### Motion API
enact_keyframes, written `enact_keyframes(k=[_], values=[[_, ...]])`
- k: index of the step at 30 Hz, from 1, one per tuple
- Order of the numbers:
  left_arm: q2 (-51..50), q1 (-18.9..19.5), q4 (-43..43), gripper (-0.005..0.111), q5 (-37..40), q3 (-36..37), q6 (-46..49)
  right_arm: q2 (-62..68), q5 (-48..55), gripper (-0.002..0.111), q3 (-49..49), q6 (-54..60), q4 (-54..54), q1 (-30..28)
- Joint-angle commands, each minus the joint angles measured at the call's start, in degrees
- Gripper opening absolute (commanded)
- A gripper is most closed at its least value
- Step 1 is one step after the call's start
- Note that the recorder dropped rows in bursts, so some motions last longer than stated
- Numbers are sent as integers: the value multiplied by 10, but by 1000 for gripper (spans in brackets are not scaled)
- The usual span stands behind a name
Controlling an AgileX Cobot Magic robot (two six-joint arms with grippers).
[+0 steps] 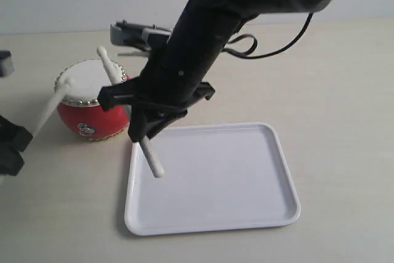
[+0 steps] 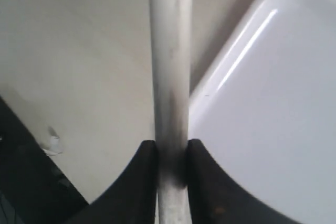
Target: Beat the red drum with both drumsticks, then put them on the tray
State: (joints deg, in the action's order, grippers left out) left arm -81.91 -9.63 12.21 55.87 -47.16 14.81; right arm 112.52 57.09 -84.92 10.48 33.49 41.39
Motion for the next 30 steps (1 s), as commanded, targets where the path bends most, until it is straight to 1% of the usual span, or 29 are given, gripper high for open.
enact_keyframes(k=[1,5,11,14,18,20,21,23,27,30], values=[[-56,-2,5,0,10,9,-1,-64,-2,0,0,1,6,0],[-38,-2,13,0,31,-17,-1,-53,-20,0,1,14,4,0],[39,-2,27,0,84,-58,-1,35,-14,0,1,62,86,0],[79,-2,26,0,88,-61,-1,83,-12,0,1,64,103,0],[103,-2,21,0,83,-61,-1,110,29,0,1,60,115,0],[96,-2,21,0,64,-58,-1,96,46,0,0,64,115,0],[77,-2,21,0,20,-46,-1,67,59,0,0,72,114,0],[28,-2,37,0,-2,-29,-1,11,68,0,0,75,103,0],[-83,-2,50,0,21,-17,12,-77,32,0,0,75,64,0],[-103,-2,52,0,35,-20,14,-62,2,0,0,75,53,0]])
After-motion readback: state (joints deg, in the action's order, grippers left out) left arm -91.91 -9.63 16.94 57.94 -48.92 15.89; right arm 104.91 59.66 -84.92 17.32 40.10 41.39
